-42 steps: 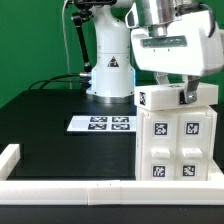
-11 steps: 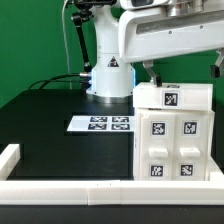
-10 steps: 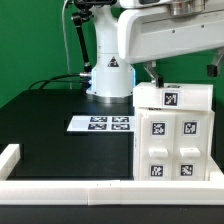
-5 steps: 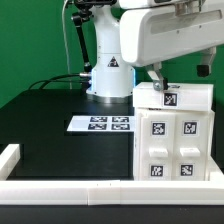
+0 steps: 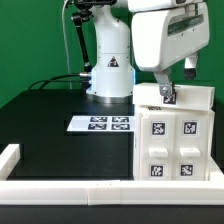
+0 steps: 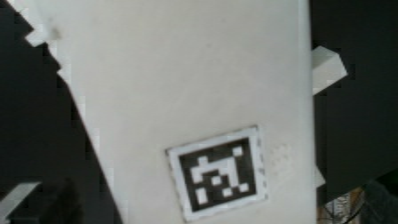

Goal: Assemble cabinet

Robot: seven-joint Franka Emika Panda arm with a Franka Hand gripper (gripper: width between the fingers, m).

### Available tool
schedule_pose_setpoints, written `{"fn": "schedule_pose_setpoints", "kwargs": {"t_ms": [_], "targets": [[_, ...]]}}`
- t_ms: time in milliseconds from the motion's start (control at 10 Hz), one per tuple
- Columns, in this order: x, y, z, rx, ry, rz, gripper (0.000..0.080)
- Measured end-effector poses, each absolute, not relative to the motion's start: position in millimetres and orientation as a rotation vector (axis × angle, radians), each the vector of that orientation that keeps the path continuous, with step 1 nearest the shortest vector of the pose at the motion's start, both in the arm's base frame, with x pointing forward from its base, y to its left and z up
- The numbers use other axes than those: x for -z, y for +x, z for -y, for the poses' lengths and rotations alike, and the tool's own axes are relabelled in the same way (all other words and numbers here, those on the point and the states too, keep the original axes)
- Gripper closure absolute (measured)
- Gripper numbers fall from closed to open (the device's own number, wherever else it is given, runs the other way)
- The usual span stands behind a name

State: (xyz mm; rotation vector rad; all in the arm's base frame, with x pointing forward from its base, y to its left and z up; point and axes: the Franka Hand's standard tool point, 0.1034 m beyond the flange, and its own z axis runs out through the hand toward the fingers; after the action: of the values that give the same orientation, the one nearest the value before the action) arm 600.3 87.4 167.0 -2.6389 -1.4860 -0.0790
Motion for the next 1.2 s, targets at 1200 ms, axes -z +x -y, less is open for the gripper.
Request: {"fn": "schedule_pose_setpoints", "kwargs": {"t_ms": [1200], "targets": [[-153.5, 597, -85, 0.055, -2.783, 1.178, 0.0238]]}}
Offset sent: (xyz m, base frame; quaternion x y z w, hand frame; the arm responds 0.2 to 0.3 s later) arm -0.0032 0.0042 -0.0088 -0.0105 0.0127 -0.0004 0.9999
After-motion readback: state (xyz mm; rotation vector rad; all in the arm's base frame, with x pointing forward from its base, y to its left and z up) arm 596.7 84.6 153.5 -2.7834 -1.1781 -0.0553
